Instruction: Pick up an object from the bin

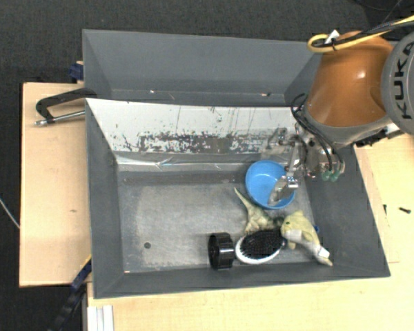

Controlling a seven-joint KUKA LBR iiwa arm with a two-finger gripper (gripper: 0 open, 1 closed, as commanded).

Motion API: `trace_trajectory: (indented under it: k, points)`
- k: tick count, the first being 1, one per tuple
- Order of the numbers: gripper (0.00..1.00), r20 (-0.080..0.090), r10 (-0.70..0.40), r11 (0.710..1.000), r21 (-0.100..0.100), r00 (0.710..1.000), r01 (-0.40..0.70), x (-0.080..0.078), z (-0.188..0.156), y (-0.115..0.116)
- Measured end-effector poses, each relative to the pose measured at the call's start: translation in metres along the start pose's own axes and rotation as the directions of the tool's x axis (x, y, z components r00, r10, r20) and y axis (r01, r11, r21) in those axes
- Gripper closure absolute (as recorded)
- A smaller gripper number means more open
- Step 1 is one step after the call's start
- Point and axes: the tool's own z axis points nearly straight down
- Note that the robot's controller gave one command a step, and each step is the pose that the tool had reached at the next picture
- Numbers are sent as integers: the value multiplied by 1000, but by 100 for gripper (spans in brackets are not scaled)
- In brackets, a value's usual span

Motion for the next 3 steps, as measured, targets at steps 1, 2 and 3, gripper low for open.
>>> trace_trajectory:
  k: [1, 2, 3]
  points:
    - [0, 11, 126, 992, -1, 992, -126, 26, 120, -8]
    - [100, 9, 124, 992, 1, 992, -124, 26, 117, -8]
    - [100, 14, 92, 996, 0, 996, -92, 2, -125, -20]
